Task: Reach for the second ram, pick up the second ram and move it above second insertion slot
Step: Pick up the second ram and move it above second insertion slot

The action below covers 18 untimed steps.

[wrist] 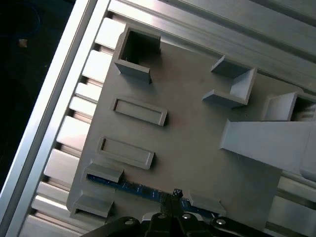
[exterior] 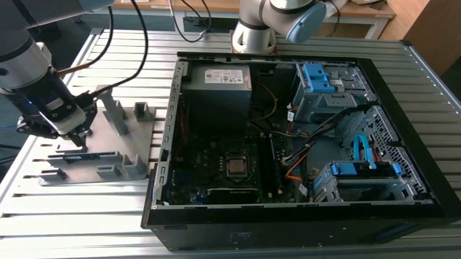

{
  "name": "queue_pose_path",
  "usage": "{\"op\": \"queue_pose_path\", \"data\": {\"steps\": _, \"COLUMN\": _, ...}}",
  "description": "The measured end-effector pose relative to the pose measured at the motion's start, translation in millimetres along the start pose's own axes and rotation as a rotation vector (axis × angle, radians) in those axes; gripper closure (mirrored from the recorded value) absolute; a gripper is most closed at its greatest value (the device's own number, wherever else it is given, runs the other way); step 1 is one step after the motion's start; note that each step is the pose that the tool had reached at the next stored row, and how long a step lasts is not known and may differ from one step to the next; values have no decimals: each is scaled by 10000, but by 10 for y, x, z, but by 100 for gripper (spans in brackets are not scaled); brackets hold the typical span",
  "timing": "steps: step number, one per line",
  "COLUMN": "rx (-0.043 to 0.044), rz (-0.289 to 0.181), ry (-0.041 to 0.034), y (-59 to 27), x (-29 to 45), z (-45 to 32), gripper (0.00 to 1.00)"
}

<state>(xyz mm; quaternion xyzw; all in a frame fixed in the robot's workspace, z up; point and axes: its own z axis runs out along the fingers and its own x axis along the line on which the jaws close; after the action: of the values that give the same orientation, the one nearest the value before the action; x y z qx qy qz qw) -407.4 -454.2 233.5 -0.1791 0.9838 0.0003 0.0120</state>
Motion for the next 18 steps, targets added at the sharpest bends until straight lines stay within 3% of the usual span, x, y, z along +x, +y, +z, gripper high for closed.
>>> {"op": "queue_pose_path", "data": {"steps": 18, "rx": -39, "rz": -1631, "ry": -6, "y": 0, "x": 0, "z": 0, "gripper": 90}}
